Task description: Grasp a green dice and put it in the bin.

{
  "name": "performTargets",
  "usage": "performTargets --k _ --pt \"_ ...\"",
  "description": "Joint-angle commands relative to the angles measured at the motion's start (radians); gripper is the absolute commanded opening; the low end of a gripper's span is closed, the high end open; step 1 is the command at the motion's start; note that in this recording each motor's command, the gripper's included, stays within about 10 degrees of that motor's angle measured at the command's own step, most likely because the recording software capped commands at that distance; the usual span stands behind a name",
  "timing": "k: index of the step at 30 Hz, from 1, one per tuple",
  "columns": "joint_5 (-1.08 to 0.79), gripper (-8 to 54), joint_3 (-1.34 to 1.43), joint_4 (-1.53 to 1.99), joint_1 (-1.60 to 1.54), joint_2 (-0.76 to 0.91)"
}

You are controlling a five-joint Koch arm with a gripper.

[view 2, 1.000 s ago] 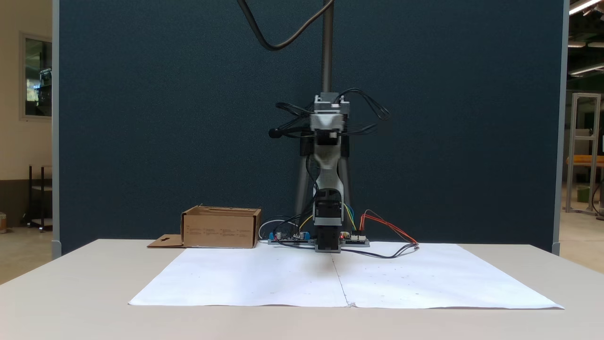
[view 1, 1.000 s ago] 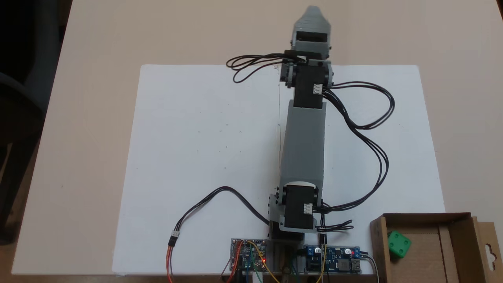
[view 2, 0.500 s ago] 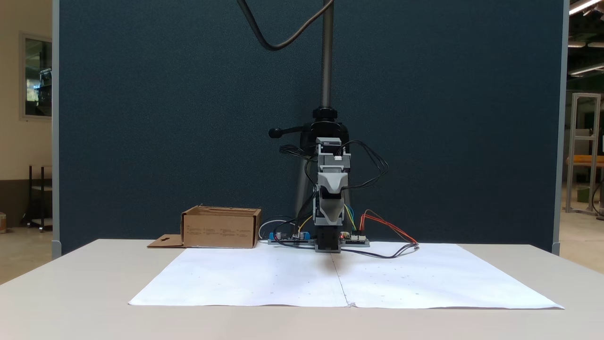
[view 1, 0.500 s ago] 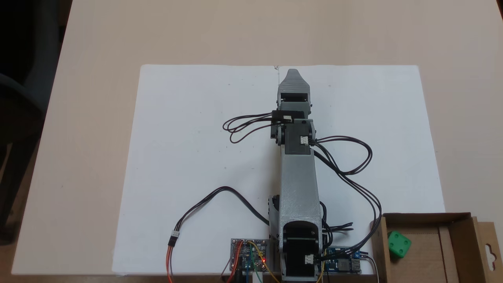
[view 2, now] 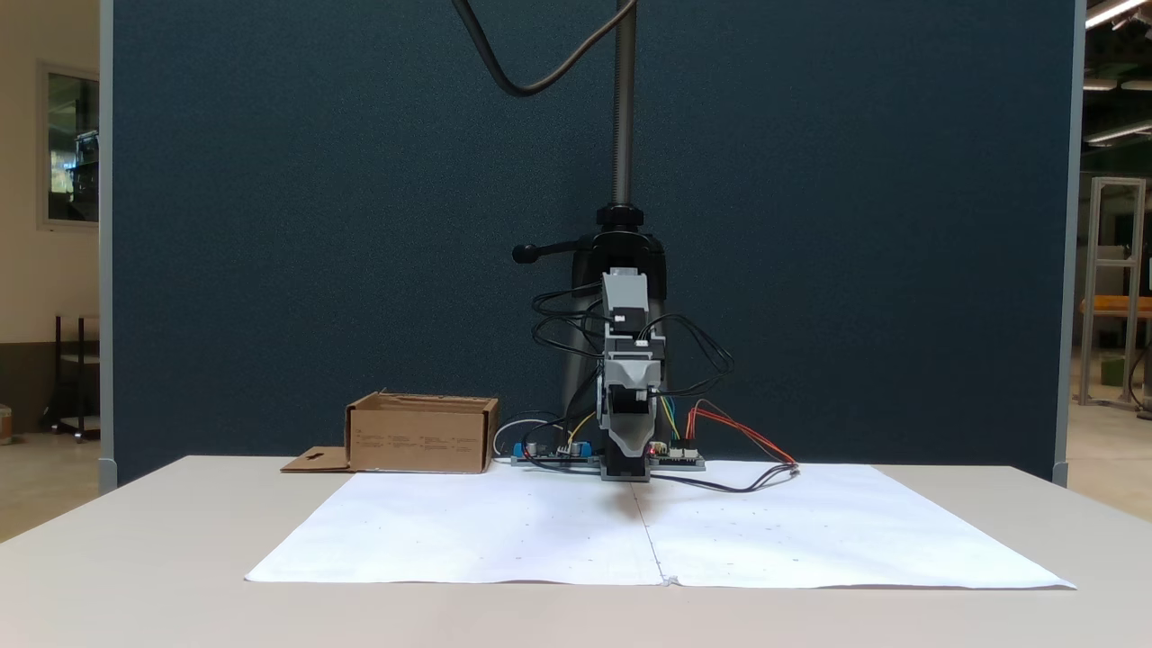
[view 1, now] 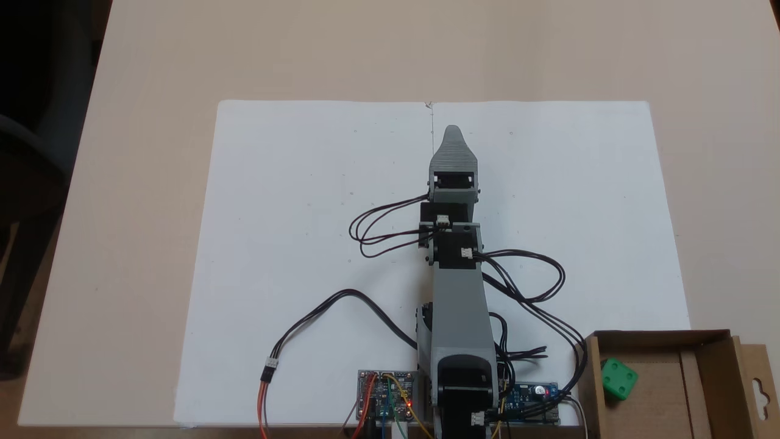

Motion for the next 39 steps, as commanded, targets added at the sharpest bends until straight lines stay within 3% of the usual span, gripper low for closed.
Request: performTargets --k 1,25,39 --pt "-0.044 42.2 0.04 -0.167 0.025 0.035" --pt "-0.084 42.2 0.629 -0.8 0.026 0.138" --pt "-0.08 45.2 0.639 -0.938 0.026 0.137"
